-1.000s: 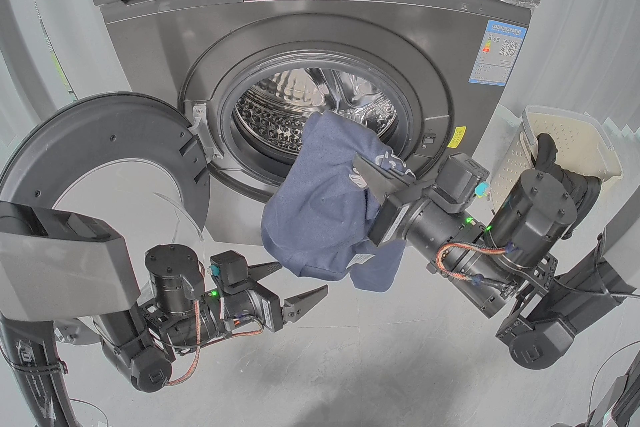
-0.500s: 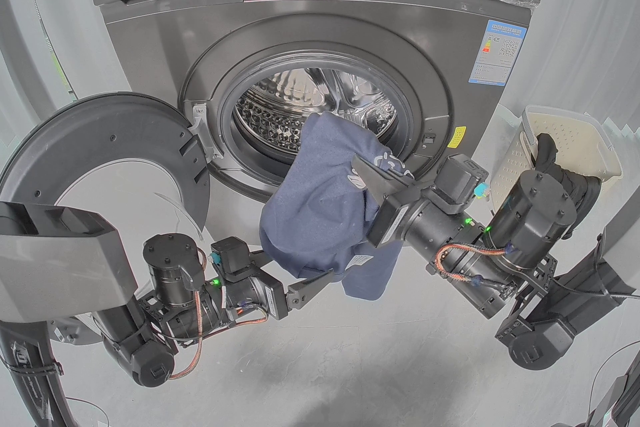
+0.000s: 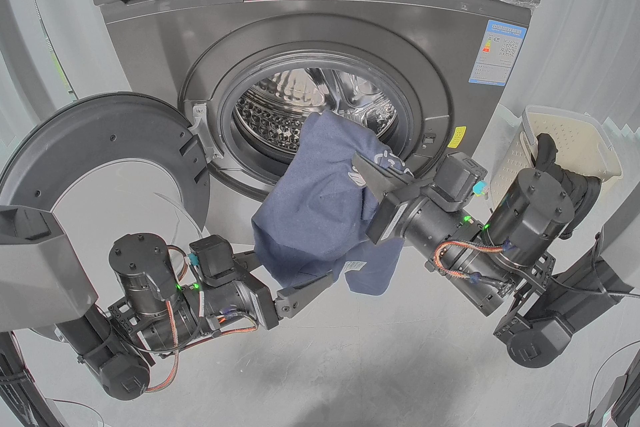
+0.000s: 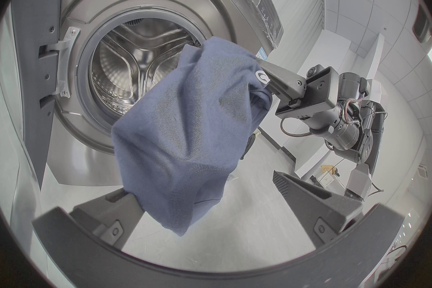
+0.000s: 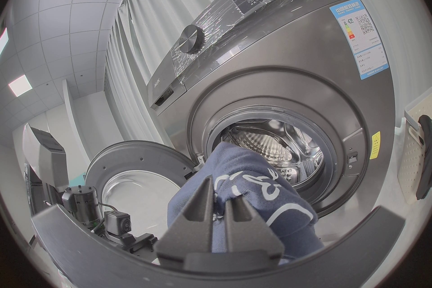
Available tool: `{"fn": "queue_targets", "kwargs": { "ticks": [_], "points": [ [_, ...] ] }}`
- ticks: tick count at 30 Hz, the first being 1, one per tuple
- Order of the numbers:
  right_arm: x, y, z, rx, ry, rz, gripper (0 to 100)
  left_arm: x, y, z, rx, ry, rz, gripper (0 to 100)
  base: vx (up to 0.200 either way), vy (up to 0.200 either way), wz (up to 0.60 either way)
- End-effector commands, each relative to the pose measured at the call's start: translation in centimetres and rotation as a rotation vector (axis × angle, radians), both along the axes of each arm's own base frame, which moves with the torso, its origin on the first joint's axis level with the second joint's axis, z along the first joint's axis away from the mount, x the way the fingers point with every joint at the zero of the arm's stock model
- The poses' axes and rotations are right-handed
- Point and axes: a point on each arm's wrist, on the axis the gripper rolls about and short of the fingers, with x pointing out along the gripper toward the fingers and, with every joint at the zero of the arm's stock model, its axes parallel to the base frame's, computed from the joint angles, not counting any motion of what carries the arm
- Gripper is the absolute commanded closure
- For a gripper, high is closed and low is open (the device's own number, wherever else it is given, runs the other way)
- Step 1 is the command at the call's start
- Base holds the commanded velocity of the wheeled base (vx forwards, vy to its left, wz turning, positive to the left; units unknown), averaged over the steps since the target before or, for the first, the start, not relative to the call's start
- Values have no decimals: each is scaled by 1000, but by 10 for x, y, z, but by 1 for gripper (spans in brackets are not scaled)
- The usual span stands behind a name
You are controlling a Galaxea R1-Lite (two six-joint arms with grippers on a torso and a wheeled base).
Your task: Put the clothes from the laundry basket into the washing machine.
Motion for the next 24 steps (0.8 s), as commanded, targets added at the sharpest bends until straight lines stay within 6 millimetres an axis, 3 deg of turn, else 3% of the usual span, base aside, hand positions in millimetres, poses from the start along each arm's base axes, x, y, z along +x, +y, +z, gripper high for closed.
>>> {"fn": "queue_targets", "kwargs": {
  "ticks": [1, 5, 6, 14, 24],
  "points": [
    [1, 0, -1, -1, 1, -2, 100, -2, 1, 5, -11, -14, -1, 0, 0, 0, 0],
    [0, 0, -1, -1, 1, -1, 100, 1, -1, 2, -4, -13, 2, 0, 0, 0, 0],
    [0, 1, -1, -2, 2, 1, 100, 2, -1, 0, 0, -9, 2, 100, 0, 0, 0],
    [-1, 1, -2, -1, 5, 6, 100, 7, -3, -9, 19, 10, 12, 100, 0, 0, 0],
    [-2, 1, -5, -9, 16, 7, 100, -1, 1, 5, -2, -22, 40, 100, 0, 0, 0]
  ]
}}
